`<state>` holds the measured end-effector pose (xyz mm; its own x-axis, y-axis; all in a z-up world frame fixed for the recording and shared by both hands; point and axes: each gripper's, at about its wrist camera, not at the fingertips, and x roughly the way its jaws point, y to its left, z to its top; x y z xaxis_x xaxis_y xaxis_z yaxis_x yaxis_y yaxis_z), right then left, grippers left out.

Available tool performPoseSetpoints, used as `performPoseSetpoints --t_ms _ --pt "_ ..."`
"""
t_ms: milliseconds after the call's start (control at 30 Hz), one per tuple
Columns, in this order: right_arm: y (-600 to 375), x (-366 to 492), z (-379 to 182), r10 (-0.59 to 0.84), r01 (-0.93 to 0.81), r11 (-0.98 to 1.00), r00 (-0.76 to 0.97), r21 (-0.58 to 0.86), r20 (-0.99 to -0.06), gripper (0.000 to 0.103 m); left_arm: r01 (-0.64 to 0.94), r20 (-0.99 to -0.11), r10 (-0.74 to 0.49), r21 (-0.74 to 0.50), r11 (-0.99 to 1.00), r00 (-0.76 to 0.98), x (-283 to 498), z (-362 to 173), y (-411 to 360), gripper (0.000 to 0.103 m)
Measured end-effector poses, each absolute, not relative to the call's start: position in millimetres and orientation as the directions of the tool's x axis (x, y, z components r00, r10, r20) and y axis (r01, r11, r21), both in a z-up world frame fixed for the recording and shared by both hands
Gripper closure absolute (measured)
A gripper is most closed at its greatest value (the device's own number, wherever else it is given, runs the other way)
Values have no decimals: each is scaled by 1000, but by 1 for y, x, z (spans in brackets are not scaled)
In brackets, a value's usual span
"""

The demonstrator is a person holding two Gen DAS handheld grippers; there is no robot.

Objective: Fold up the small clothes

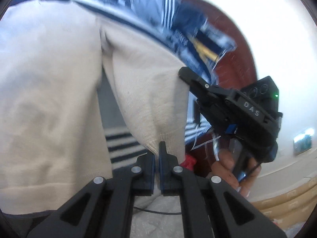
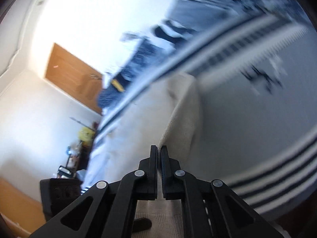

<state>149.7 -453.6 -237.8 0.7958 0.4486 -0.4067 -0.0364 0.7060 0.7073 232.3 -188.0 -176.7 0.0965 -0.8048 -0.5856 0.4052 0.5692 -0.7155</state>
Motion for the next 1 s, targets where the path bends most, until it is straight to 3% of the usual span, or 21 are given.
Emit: performPoseSetpoints --t_ms 200,267,333,433,500,533,567,600,667,800,1000 --pt "-352 193 -188 543 -204 759 723 618 -428 99 305 -637 -741 -678 669 212 248 -191 -89 96" --pt "-300 216 -206 593 -253 752 662 609 -459 99 246 -691 -685 -640 728 229 253 -219 -56 66" --pt "-260 239 -231 641 -267 725 600 635 -479 97 128 -758 -593 -582 803 272 256 -244 -15 53" --pt "-218 266 -293 673 -217 711 484 669 -559 92 10 -789 -548 -568 823 278 255 -270 32 53" --pt "-222 272 -315 691 -157 682 457 714 -560 91 -5 -797 -520 -548 837 308 262 -266 45 53" --pt "-235 277 -314 687 -134 678 467 723 -557 89 5 -794 -515 -543 840 322 267 -260 45 53" --pt "-245 281 -309 674 -122 683 485 720 -557 78 30 -788 -517 -539 842 335 275 -253 41 53" --pt "-260 283 -297 648 -111 695 526 710 -551 60 72 -776 -528 -539 839 346 284 -246 30 52" --pt "-298 296 -272 581 -80 719 613 690 -534 35 148 -754 -554 -540 828 353 309 -227 4 42" --pt "-374 342 -253 466 51 709 714 703 -522 33 274 -723 -615 -551 788 315 371 -196 -62 37" --pt "-445 348 -317 454 179 555 754 812 -476 35 321 -759 -605 -527 787 239 473 -208 -165 37"
